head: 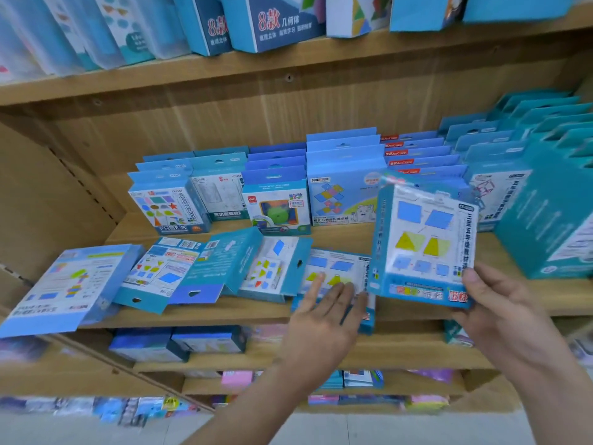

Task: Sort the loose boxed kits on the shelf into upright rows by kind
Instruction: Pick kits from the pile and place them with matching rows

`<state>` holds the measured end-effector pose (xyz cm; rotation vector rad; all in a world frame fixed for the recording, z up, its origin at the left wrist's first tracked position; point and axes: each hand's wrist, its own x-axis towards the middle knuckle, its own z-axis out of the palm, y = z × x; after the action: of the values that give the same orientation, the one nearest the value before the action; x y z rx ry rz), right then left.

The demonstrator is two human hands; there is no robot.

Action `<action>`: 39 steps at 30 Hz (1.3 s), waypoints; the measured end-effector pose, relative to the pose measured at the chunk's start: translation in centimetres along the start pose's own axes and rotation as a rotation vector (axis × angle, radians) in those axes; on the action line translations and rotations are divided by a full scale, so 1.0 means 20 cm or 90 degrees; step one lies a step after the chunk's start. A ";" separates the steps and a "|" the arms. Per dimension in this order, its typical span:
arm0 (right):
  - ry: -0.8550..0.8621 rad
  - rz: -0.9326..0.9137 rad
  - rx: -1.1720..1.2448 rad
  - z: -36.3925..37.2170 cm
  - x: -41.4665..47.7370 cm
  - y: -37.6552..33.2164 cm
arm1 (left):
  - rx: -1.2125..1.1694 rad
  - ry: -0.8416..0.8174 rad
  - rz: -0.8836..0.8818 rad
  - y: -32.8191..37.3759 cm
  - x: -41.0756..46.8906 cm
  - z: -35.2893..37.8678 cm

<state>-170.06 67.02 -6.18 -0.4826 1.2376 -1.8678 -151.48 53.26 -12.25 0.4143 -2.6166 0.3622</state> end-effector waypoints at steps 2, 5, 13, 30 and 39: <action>0.002 0.002 0.038 0.00 -0.01 -0.01 | -0.064 -0.016 0.033 0.09 0.04 0.01; 0.018 -0.009 0.040 -0.01 -0.03 -0.02 | -0.135 -0.077 0.001 0.16 0.12 0.02; 0.034 -0.018 -0.007 -0.06 -0.05 -0.01 | -0.843 -0.041 -0.528 0.03 0.22 -0.30; 0.036 0.089 -0.754 0.19 0.06 0.21 | -0.888 0.180 -0.742 -0.34 0.09 -0.47; 0.120 0.114 -0.397 0.17 0.06 0.12 | -0.868 0.182 -0.798 -0.45 0.01 -0.47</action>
<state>-167.35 63.76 -6.92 -0.5056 1.9331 -1.3763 -144.84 47.94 -2.50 1.1314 -1.3349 -1.4743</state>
